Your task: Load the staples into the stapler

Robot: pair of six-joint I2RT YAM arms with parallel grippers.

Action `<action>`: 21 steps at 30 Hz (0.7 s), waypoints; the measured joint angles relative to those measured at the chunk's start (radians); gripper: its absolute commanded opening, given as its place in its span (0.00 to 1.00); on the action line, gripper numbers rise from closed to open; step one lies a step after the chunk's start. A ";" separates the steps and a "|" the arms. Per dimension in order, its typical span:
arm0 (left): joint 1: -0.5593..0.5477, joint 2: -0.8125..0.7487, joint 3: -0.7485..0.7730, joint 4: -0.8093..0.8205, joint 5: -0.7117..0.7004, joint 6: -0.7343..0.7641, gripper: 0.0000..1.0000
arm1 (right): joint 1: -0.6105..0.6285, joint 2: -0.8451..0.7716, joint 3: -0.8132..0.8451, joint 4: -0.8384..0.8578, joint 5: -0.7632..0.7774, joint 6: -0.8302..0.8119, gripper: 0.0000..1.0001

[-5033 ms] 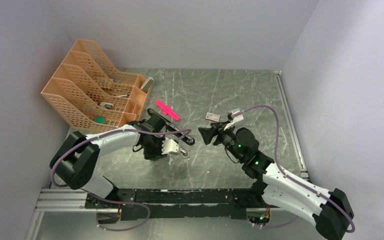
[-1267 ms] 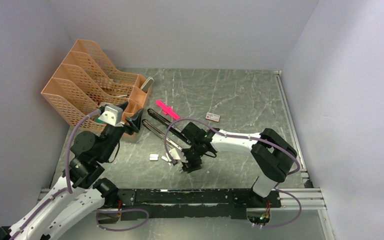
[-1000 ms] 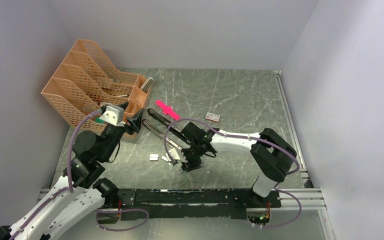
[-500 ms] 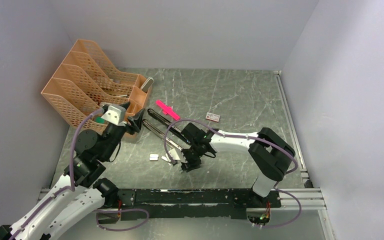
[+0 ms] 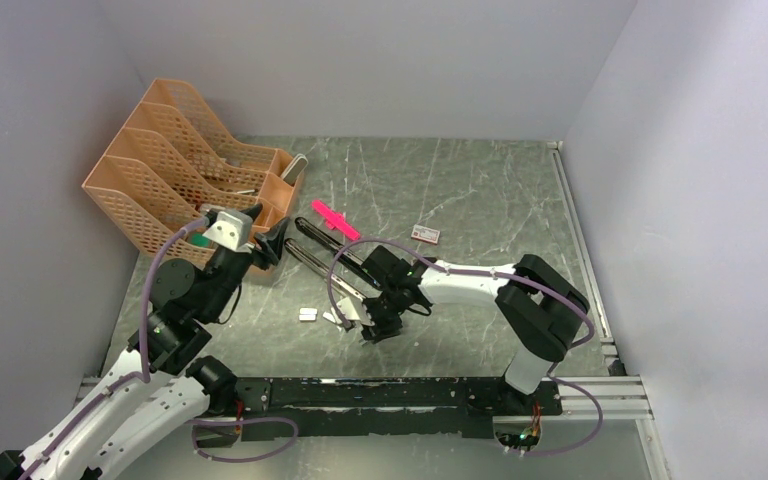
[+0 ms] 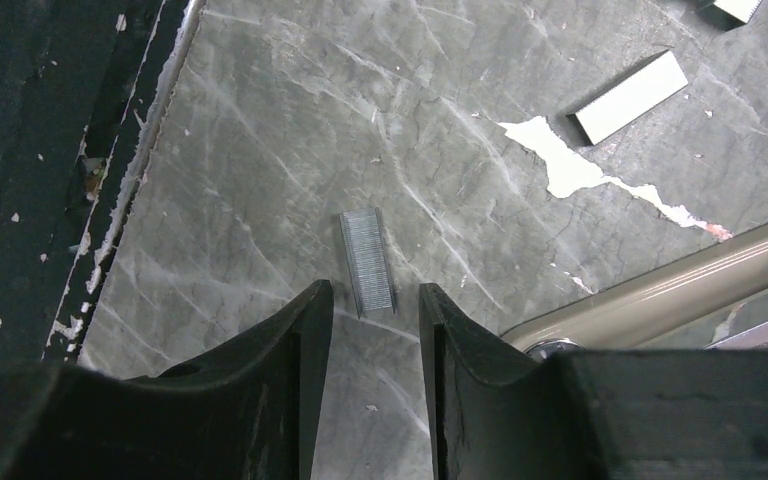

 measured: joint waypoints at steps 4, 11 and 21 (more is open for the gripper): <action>0.000 0.000 0.000 0.000 0.005 0.000 0.58 | 0.002 0.000 0.000 0.001 0.000 0.000 0.40; 0.002 0.000 0.000 0.000 0.018 0.000 0.57 | 0.018 0.000 0.000 0.003 0.003 -0.003 0.38; 0.006 0.000 0.000 0.000 0.027 0.000 0.56 | 0.021 0.000 0.000 0.006 0.008 -0.007 0.31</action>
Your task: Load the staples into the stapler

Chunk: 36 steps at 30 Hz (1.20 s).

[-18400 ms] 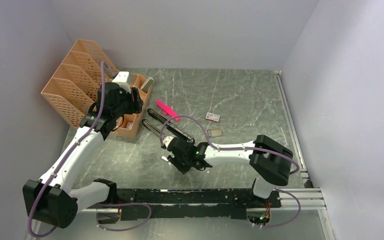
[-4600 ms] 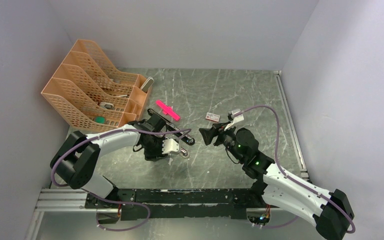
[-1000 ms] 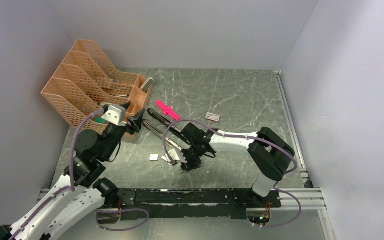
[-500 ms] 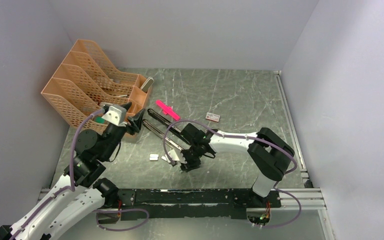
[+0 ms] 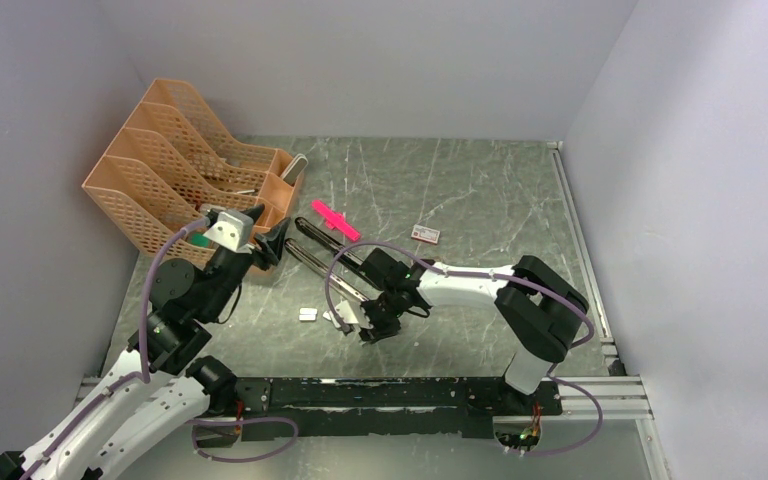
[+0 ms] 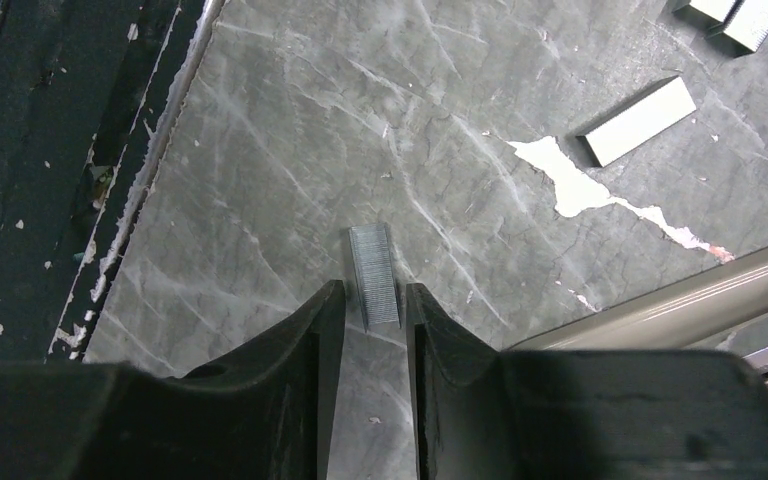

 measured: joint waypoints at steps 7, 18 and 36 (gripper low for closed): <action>0.000 0.000 0.000 0.000 0.000 0.000 0.56 | 0.000 0.001 0.000 0.000 -0.001 0.000 0.23; 0.000 -0.003 -0.004 0.001 0.000 0.000 0.55 | 0.000 0.002 0.000 0.004 -0.002 0.010 0.09; 0.002 -0.087 -0.054 0.072 -0.027 -0.064 0.31 | 0.001 -0.270 -0.096 0.275 -0.021 0.291 0.00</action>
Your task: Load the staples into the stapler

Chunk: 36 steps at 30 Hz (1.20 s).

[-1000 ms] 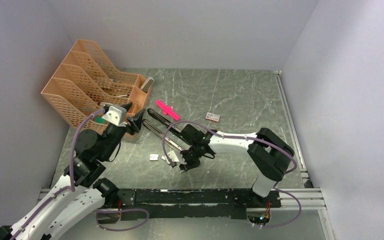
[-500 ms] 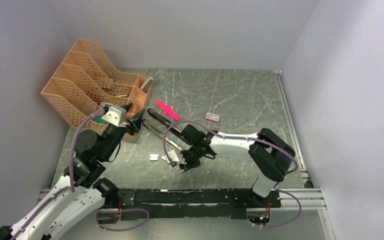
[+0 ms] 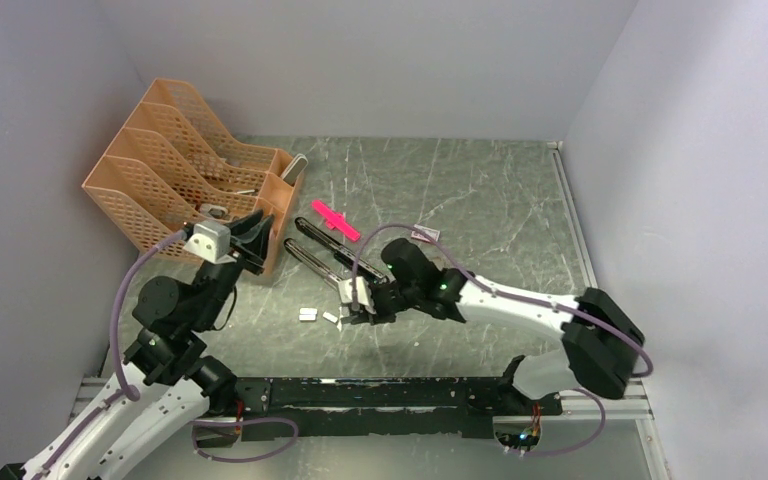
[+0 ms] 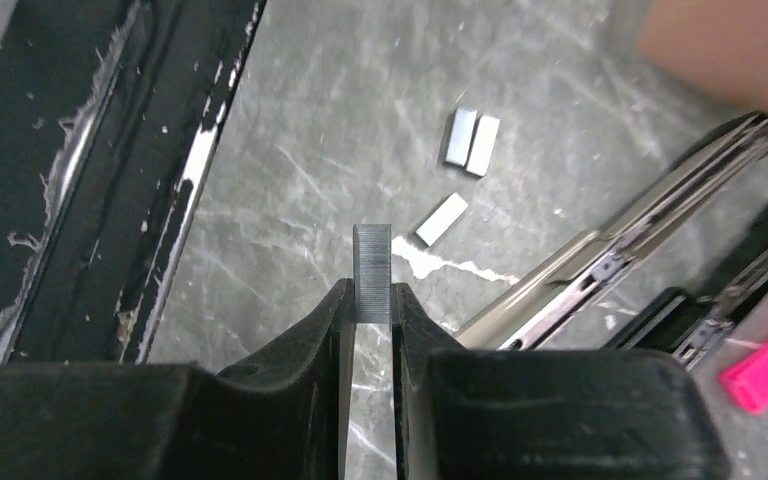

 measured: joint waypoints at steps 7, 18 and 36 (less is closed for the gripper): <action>0.001 -0.054 -0.038 0.067 0.219 -0.005 0.46 | -0.022 -0.225 -0.216 0.419 -0.035 0.217 0.00; 0.002 0.030 -0.049 0.290 0.842 -0.034 0.63 | -0.026 -0.217 -0.360 1.251 0.000 0.645 0.00; 0.002 0.167 -0.099 0.579 1.076 -0.226 0.61 | -0.003 -0.322 -0.351 1.366 0.011 0.572 0.00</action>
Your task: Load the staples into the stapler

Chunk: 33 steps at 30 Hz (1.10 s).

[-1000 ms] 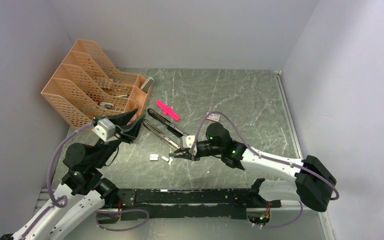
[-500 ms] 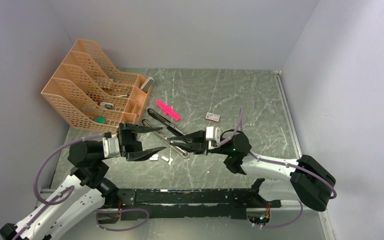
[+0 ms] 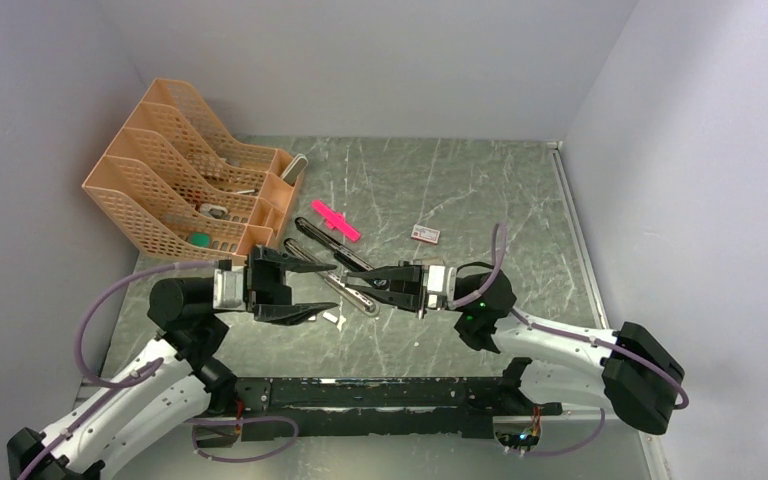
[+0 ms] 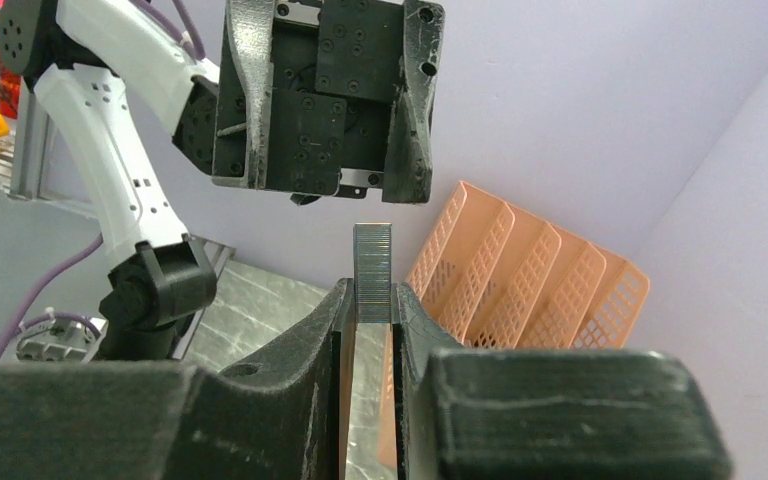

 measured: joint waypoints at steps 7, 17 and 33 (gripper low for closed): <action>0.000 0.019 -0.014 0.044 0.000 -0.029 0.56 | 0.014 -0.002 0.008 -0.034 -0.006 -0.028 0.00; 0.000 0.037 -0.021 0.067 0.009 -0.043 0.47 | 0.024 0.005 0.023 -0.024 -0.023 -0.018 0.00; 0.000 0.050 -0.021 0.085 0.039 -0.051 0.39 | 0.027 0.009 0.032 0.000 -0.024 0.017 0.00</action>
